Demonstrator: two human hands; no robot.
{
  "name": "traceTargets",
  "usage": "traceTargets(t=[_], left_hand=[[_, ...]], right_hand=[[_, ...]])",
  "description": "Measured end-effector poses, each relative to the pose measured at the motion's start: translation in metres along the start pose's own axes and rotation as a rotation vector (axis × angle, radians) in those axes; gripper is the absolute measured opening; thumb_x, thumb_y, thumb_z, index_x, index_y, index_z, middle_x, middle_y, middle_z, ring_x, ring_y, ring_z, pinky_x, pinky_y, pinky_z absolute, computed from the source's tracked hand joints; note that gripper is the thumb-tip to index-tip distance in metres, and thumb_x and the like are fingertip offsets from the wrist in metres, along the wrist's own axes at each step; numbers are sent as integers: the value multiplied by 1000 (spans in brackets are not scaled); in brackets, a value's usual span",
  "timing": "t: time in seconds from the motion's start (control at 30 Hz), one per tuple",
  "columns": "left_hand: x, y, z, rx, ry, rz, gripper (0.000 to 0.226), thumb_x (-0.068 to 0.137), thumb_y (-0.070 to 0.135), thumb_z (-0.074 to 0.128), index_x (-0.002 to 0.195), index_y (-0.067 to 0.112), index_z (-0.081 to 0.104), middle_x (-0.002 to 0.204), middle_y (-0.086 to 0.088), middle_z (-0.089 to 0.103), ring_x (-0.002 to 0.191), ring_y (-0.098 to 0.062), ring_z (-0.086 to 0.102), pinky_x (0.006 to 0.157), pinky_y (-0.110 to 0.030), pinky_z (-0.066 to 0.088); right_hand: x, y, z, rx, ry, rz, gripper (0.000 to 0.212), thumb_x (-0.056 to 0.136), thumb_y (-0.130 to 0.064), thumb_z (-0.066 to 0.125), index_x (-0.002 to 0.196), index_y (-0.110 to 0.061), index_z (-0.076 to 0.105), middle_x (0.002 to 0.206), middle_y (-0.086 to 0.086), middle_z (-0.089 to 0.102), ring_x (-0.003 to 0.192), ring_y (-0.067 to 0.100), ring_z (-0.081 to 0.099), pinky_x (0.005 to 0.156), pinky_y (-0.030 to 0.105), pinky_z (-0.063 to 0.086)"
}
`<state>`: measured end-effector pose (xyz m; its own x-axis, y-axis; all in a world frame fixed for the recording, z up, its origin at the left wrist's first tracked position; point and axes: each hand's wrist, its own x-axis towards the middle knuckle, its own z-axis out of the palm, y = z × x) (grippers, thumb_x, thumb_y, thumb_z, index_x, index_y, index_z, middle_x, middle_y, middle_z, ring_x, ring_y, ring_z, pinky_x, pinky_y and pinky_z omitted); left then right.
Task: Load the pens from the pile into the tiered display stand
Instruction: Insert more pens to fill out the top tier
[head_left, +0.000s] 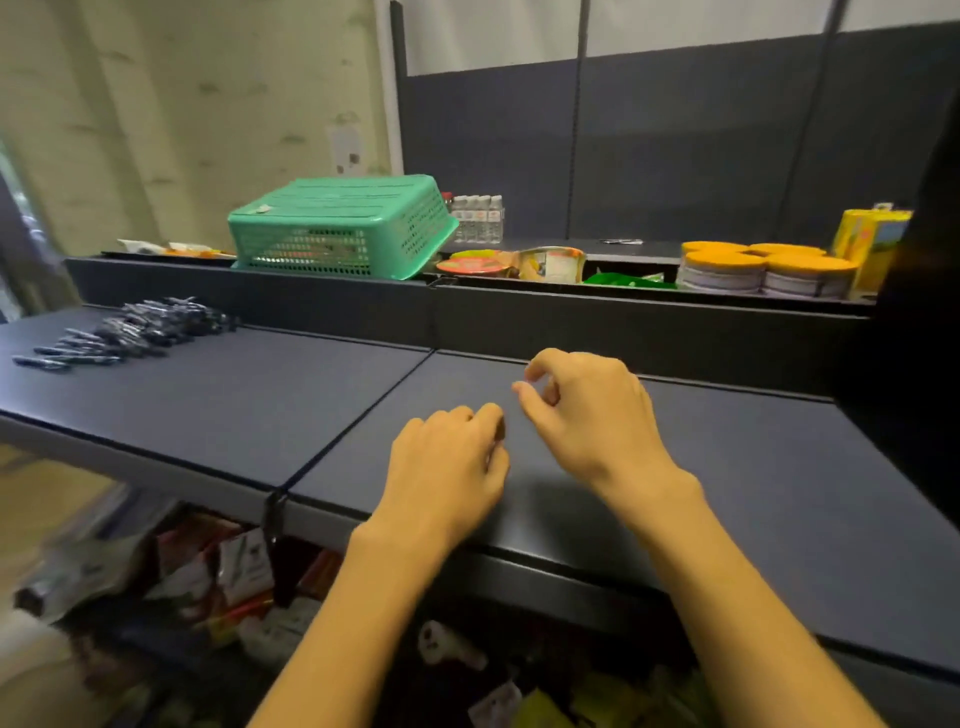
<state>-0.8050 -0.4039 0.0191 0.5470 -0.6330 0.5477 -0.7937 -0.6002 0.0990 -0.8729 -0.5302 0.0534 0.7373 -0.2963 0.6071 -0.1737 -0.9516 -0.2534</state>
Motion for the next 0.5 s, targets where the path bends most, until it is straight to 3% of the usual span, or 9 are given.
traceTargets(t=[0.23,0.5], left_hand=[[-48,-113,-19,14,-45,-23,15,94,33,43,102,23,52,92,2,58,85,-23,54,66,-31,27],[-48,-229,-31,-2,6,0,10,92,27,49,96,20,55,84,0,55,74,-23,51,61,-31,30]], right_hand=[[-8,-85,77,-7,-8,46,23,92,-35,59,105,-17,66,89,4,69,88,30,62,68,32,44],[12,-159,148,38,-19,72,17,88,-32,66,100,-20,66,79,-1,64,77,26,62,61,33,46]])
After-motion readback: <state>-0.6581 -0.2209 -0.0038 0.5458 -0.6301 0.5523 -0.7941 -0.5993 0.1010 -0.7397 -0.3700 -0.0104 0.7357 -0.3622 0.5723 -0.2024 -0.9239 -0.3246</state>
